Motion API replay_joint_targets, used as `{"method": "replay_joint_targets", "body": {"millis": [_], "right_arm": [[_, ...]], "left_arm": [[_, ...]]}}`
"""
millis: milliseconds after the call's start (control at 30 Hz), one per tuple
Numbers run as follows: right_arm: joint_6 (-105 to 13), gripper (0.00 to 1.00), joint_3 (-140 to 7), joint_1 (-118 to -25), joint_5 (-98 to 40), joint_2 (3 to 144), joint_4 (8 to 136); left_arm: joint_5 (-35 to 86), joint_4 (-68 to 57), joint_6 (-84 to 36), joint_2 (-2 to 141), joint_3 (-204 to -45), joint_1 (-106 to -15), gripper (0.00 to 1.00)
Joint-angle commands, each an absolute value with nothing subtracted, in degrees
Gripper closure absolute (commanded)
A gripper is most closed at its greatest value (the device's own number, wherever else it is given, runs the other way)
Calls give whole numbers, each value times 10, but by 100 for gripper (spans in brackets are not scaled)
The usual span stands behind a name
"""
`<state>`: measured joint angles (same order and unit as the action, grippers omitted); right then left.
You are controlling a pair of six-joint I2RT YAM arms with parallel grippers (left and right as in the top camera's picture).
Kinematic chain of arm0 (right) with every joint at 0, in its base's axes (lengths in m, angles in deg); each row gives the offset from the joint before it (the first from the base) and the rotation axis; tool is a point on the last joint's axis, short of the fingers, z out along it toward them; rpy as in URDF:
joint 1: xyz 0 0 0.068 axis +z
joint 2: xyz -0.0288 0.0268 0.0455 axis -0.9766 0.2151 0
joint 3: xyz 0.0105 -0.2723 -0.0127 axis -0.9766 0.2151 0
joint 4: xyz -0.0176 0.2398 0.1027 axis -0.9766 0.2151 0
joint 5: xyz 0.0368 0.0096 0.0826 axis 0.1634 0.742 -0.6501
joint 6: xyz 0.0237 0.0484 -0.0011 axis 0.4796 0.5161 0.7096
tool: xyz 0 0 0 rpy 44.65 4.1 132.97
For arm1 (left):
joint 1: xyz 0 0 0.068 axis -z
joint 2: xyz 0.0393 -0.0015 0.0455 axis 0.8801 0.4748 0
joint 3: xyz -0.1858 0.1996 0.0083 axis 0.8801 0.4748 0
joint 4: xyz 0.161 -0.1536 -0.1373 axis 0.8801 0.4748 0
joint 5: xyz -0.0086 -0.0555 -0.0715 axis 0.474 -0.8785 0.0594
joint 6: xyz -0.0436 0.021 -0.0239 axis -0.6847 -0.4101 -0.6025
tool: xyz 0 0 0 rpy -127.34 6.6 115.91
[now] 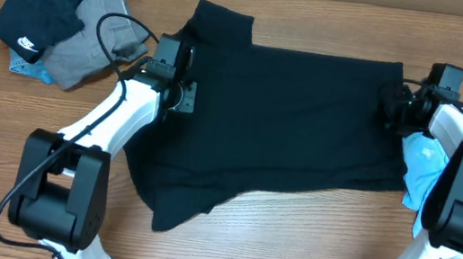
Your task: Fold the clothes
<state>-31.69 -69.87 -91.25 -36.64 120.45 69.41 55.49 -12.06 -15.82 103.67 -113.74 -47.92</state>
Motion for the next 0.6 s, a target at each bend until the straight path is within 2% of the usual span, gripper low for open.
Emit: {"method": "replay_joint_targets", "body": {"millis": [0,233,367,400,500,567], "right_arm": [[-378,91,-714,-907,-383,1080,749],[-378,91,-714,-903,-397,921,869],[-378,91,-714,-886,-397,862,931],[-378,91,-714,-880,-397,850,950],[-378,90,-714,-861,-397,837,1003],[-375,90,-709,-850,-377,839,1051]], "left_arm": [[545,-138,-158,1089,-1136,-482,96],[546,-201,-157,1152,-1137,-483,96],[549,-290,-153,1180,-1144,-489,96],[545,-301,-158,1183,-1150,-491,92],[538,-300,-164,1184,-1195,-498,92],[539,-248,-139,1184,-1269,-503,92]]}}
